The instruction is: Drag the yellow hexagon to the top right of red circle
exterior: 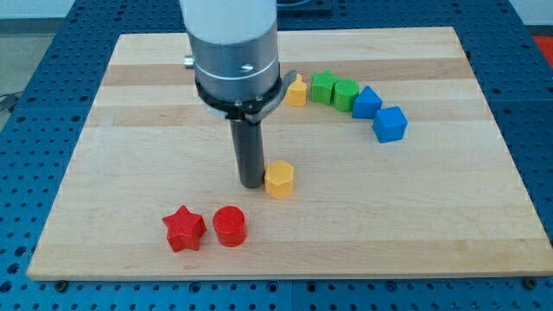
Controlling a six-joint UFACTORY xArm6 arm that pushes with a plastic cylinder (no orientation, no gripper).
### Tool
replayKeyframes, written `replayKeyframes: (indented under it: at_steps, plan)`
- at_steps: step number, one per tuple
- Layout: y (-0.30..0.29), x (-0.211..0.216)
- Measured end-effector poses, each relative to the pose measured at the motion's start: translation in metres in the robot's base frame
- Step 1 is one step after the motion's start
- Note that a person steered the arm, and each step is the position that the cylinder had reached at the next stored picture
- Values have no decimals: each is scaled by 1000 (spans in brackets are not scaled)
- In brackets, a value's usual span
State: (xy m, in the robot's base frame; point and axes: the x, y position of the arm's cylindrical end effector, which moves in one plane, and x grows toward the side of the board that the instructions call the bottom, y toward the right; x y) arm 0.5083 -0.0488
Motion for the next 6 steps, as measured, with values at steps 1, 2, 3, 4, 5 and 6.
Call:
replayKeyframes:
  at_steps: [1,2,3,4,5,6]
  plan:
    - [17,-69]
    - [44,-65]
    - [50,-64]
    - [49,-26]
    - [49,-26]
    - [38,3]
